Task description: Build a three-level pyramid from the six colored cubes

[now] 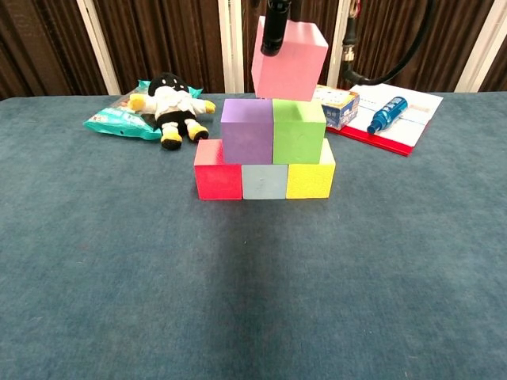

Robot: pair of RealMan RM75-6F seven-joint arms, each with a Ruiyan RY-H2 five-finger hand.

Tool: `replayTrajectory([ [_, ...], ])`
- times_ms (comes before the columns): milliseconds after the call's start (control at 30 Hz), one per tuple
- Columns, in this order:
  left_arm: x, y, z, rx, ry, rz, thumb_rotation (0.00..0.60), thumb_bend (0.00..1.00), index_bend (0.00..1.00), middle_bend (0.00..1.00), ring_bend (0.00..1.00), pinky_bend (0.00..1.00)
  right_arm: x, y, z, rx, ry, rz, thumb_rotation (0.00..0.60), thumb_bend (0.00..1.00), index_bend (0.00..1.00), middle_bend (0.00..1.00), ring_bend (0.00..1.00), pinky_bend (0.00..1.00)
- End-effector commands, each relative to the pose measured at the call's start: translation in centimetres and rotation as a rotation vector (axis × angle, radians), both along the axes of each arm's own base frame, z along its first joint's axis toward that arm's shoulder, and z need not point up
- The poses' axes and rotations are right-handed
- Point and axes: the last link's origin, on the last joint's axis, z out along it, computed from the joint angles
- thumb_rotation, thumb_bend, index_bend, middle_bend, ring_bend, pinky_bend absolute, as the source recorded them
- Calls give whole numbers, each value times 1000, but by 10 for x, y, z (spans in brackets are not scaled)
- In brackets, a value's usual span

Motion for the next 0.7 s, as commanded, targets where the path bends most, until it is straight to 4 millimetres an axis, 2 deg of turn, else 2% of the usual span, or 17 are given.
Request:
replayTrajectory([
  [33,0,0,0,-1,-1,2,600,129,0,59,0,10,4,0,-3,11,0,-6,600,496,0,421,265,0],
  [700,-1,1,0,-6,-12,7,600,129,0,59,0,9,5,-6,-15,12,-1,-66,600,496,0,428,269,0],
])
